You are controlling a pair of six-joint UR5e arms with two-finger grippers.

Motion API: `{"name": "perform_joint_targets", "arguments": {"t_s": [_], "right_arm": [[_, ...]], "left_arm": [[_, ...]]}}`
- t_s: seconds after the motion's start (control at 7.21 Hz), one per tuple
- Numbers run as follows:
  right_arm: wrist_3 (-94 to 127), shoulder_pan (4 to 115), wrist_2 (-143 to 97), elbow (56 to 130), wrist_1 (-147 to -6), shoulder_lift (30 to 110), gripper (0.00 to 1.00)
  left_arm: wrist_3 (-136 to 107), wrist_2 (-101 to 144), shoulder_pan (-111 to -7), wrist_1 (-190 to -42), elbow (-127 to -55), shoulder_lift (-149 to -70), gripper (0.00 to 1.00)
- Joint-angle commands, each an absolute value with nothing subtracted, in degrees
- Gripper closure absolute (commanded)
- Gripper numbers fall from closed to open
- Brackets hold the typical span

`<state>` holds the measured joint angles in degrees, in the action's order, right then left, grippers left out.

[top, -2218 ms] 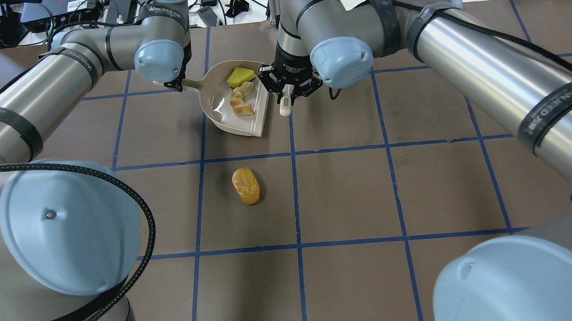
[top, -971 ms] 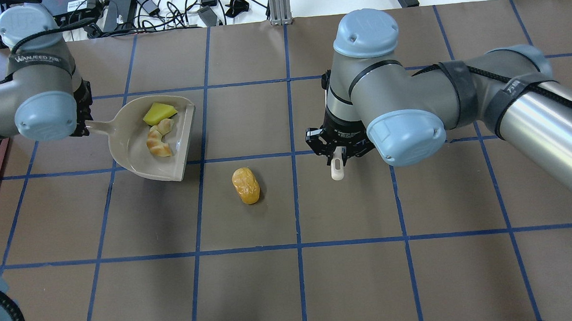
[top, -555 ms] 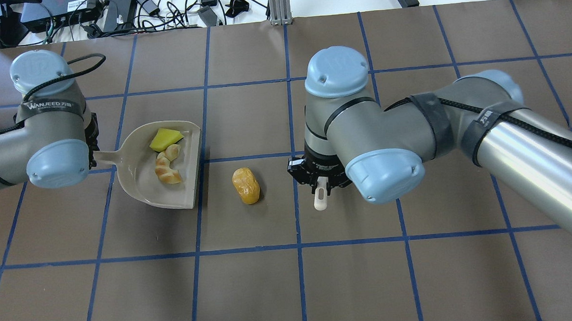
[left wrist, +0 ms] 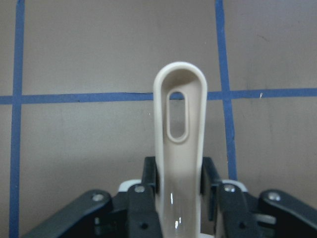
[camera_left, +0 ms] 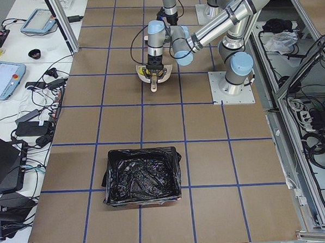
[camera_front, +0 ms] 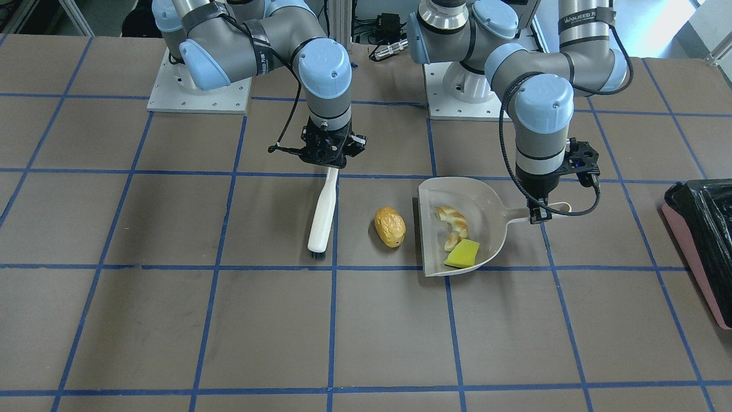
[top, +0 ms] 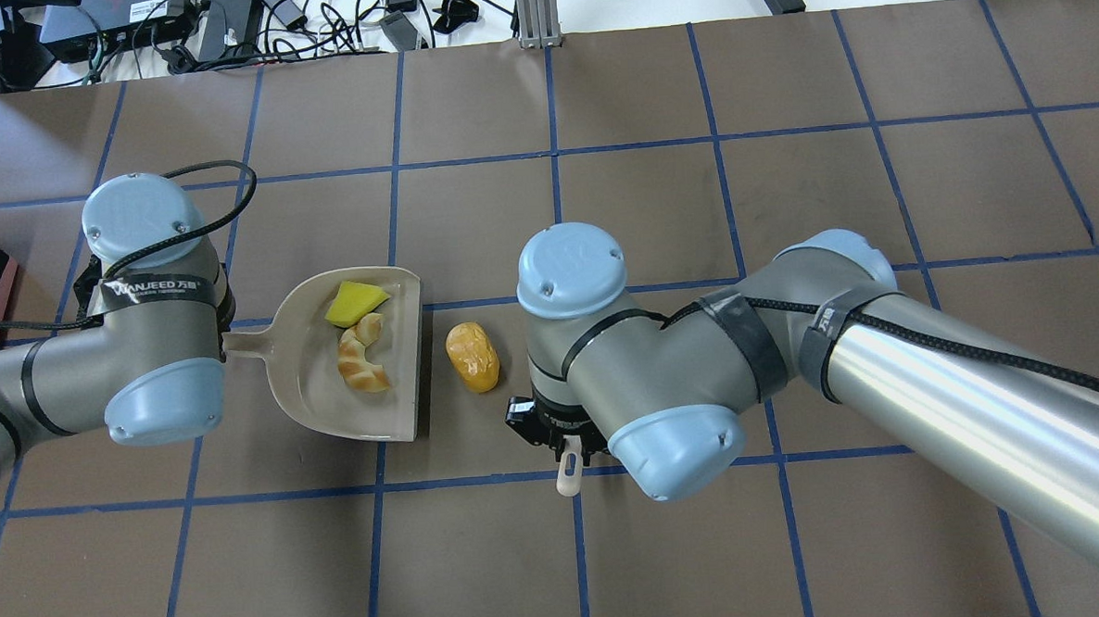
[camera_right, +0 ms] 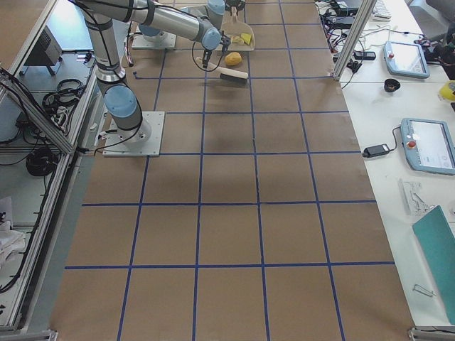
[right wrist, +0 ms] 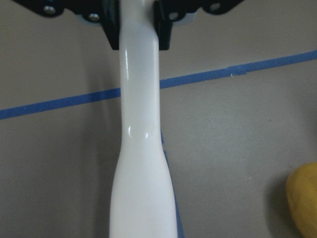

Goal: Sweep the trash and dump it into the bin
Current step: 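Sweep the yellow potato toy into the dustpan with the right gripper's brush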

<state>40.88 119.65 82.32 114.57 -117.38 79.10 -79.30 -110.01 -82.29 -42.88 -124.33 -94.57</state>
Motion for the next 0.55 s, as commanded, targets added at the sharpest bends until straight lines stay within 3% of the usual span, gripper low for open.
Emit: {"name": "perform_joint_targets", "arguments": {"t_s": [0.0, 0.42], "right_arm": [[44.7, 123.1, 82.2, 114.4, -120.5, 78.0, 1.00], [47.4, 129.3, 82.2, 103.9, -120.7, 69.0, 1.00]], "left_arm": [[-82.7, -112.8, -85.8, -42.6, -124.4, -95.5, 1.00], [-84.9, -113.2, -86.0, -40.3, -124.2, -98.1, 1.00]]}}
